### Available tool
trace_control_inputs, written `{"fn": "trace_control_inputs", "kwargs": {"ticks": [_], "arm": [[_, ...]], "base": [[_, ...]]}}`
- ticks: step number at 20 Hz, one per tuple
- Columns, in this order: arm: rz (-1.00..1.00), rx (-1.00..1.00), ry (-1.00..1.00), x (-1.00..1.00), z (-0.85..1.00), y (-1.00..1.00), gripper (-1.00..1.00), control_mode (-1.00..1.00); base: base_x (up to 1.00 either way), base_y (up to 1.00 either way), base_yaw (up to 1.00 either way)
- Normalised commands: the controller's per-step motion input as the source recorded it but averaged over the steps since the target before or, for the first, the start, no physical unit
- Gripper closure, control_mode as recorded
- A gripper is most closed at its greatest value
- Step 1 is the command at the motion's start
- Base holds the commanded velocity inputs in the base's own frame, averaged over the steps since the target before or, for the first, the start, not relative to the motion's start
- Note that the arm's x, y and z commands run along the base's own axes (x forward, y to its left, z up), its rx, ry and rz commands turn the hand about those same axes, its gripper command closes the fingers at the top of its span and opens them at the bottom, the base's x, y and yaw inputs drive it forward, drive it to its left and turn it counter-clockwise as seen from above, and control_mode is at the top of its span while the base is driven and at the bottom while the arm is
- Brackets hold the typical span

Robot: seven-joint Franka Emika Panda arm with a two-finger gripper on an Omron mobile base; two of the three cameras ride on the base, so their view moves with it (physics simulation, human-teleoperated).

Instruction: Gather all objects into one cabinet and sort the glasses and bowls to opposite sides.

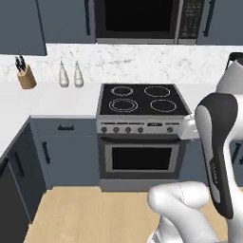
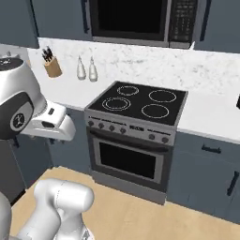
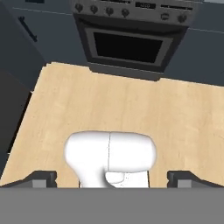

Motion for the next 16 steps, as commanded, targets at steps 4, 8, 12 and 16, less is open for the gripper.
{"fn": "trace_control_inputs", "kwargs": {"ticks": [4,8,12,16], "arm": [[0.00,0.00,0.00,0.00,0.00,0.00,-1.00,1.00],[0.00,0.00,0.00,0.00,0.00,0.00,-1.00,1.00],[0.00,0.00,0.00,0.00,0.00,0.00,-1.00,1.00],[0.00,0.00,0.00,0.00,0.00,0.00,-1.00,1.00]], "base": [[0.38,-0.23,0.90],[0.11,-0.16,0.96],[0.00,-0.13,0.99],[0.11,-0.28,0.91]]}}
